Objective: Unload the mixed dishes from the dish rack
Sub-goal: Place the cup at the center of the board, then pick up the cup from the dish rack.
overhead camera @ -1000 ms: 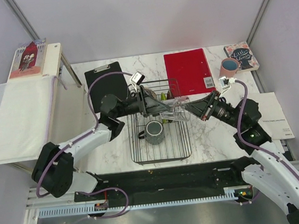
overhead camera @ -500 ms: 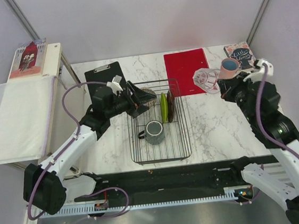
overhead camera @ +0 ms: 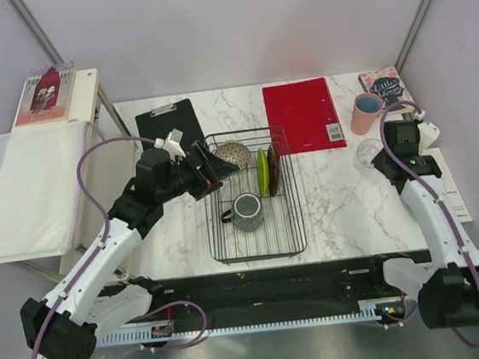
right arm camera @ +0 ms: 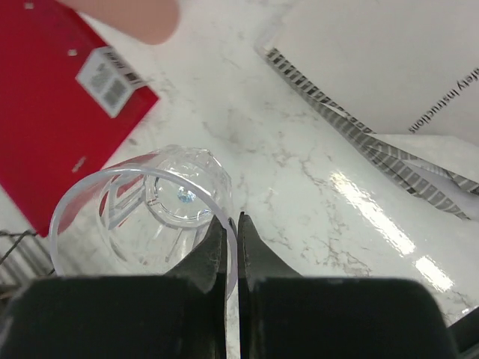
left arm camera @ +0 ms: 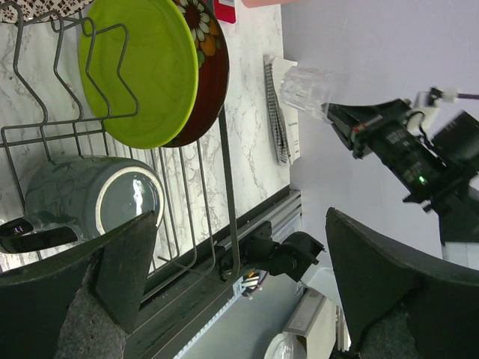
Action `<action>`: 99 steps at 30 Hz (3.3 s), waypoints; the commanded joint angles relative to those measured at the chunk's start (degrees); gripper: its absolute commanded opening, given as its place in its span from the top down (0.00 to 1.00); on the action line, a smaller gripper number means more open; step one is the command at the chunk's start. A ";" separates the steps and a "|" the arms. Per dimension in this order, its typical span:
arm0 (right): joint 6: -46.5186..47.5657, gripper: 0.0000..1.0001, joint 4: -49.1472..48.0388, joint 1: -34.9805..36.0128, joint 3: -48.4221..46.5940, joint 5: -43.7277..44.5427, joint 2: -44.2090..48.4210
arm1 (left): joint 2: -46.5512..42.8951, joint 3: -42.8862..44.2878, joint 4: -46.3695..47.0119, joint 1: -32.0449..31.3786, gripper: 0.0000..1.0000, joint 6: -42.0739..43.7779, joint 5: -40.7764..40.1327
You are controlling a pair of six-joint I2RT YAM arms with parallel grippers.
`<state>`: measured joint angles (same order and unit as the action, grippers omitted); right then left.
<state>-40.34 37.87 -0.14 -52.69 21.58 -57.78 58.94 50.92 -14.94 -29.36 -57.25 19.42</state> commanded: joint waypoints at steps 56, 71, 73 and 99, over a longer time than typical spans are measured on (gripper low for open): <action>-5.46 0.32 -31.53 6.19 6.26 -34.67 8.90 | 0.29 3.83 -14.05 -5.87 0.01 25.76 -16.93; 1.14 0.30 -33.03 10.95 16.38 -45.14 24.47 | 13.39 7.88 -9.93 -21.44 0.01 45.82 -25.74; 0.96 0.30 -33.12 11.21 17.43 -45.31 25.17 | 14.62 8.50 -10.02 -21.35 0.01 46.88 -26.54; -0.80 0.30 -35.14 12.18 22.80 -46.63 26.05 | 28.07 9.03 -8.35 -22.23 0.02 49.26 -19.86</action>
<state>-41.17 5.10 11.79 -30.35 -24.62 -31.27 84.90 59.09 -23.33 -51.24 -9.85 -1.54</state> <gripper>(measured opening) 0.697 0.986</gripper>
